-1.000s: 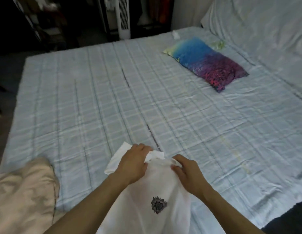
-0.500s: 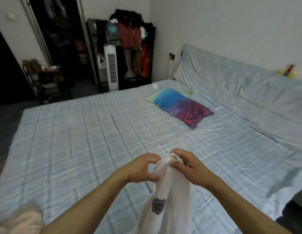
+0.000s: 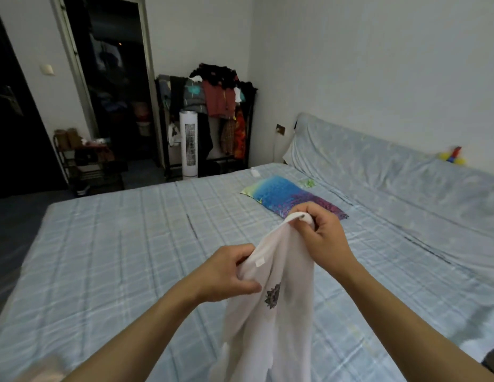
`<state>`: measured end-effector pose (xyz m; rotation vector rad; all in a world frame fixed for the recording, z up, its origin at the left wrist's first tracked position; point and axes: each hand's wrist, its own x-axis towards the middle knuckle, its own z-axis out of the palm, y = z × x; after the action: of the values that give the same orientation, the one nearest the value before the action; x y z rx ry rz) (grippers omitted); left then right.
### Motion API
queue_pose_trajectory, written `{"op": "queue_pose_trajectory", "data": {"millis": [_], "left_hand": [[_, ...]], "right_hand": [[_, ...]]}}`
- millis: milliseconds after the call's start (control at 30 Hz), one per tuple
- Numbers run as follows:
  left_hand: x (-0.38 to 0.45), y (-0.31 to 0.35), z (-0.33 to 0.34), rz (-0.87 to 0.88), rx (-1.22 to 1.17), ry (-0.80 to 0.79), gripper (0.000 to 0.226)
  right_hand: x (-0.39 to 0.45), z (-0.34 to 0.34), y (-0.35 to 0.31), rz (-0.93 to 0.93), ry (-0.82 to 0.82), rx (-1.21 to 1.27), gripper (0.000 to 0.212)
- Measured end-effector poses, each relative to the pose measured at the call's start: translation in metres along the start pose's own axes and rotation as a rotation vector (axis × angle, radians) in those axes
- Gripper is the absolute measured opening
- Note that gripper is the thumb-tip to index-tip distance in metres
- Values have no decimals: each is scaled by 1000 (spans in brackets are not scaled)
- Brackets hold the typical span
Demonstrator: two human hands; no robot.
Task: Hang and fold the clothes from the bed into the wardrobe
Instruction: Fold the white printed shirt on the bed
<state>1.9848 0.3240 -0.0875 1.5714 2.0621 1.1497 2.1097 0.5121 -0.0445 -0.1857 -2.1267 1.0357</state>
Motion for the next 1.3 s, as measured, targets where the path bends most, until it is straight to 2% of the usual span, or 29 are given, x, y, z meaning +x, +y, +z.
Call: {"op": "queue_pose_trajectory", "data": {"millis": [133, 300, 333, 467, 633, 733, 867, 933, 1033, 1100, 1167, 1267, 1300], "left_hand": [[-23, -8, -15, -34, 124, 82, 22], [-48, -28, -35, -26, 534, 64, 20], [-54, -31, -39, -35, 525, 73, 19], [-78, -33, -56, -84, 187, 225, 19], [-96, -28, -87, -101, 124, 407, 19], [-105, -18, -114, -108, 166, 479, 19], [-117, 2, -154, -80, 372, 476, 24], [-120, 21, -174, -74, 443, 499, 18], [-120, 61, -206, -10, 501, 607, 7], [-120, 88, -222, 49, 490, 695, 7], [-121, 102, -227, 59, 466, 754, 8], [-120, 96, -215, -115, 583, 720, 10], [-121, 89, -209, -195, 618, 701, 10]], "right_hand": [[10, 10, -21, -47, -10, -10, 13], [10, 24, -37, -63, -22, -29, 19], [10, 26, -41, -65, -14, -32, 18], [13, 26, -51, -79, 21, -72, 17], [16, 22, -57, -68, 24, -98, 17], [21, 25, -58, -88, 14, -99, 16], [36, 32, -62, -90, 20, -38, 10], [49, 34, -68, -98, 23, 34, 13], [77, 31, -86, -160, 68, 166, 14], [97, 23, -98, -216, 101, 252, 4], [108, 17, -101, -280, 95, 261, 13], [106, 23, -85, -333, -53, 62, 9], [102, 28, -75, -320, -113, -3, 13]]}}
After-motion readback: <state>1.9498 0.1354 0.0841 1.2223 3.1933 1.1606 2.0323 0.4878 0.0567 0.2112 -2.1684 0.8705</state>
